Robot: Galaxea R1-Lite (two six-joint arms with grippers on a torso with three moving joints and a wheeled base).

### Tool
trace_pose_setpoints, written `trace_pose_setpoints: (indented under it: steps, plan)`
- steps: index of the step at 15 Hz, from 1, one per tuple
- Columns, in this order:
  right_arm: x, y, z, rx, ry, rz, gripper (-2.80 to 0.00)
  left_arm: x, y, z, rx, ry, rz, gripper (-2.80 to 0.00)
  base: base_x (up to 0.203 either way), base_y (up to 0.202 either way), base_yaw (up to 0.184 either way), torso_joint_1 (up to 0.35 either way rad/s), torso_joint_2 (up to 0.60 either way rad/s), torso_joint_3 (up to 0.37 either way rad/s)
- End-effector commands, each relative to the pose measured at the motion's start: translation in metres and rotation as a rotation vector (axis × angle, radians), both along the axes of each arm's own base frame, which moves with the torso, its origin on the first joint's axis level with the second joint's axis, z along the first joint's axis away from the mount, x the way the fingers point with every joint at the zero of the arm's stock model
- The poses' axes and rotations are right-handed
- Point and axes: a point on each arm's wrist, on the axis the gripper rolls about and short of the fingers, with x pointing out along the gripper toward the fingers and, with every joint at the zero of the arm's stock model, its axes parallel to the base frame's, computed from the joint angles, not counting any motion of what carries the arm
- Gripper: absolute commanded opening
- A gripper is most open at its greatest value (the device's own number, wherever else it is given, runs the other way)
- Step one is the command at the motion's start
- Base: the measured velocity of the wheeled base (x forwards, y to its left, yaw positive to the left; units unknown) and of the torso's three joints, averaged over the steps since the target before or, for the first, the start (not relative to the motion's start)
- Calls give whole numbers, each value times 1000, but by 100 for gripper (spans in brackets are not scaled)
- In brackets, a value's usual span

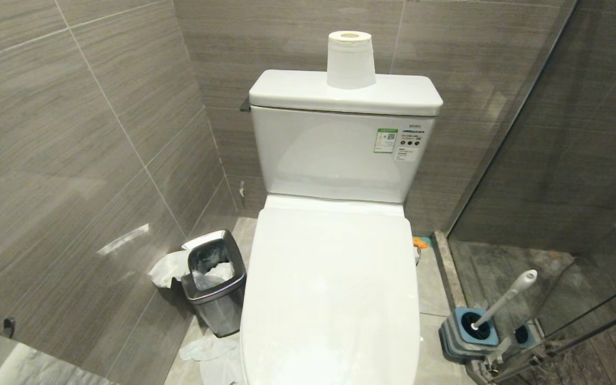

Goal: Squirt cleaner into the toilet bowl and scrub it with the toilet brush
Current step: Use the left hand to lift the toilet lid slightly

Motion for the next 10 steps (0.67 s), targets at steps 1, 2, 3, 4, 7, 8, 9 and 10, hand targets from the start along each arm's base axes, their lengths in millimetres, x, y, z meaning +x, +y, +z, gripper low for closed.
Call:
trace_pose_setpoints:
  steps: [1,2,3,4,7,8,9,10]
  plan:
    - [0,0,0,0,1,1,-280,0,0,0,0,1,0,-280,0,0,0,0,0,0]
    - [0,0,0,0,1,1,-280,0,0,0,0,0,0,-280,0,0,0,0,0,0]
    - [0,0,0,0,1,1,-280,0,0,0,0,1,0,-280,0,0,0,0,0,0]
    - [0,0,0,0,1,0,-280,0,0,0,0,0,0,-280,0,0,0,0,0,0]
    - [0,0,0,0,1,1,-280,0,0,0,0,0,0,-280,0,0,0,0,0,0]
    - [0,0,0,0,1,1,-280,0,0,0,0,0,0,-280,0,0,0,0,0,0]
    - [0,0,0,0,1,-1,-280,0,0,0,0,0,0,-280,0,0,0,0,0,0]
    - [0,0,0,0,1,1,-280,0,0,0,0,1,0,-280,0,0,0,0,0,0]
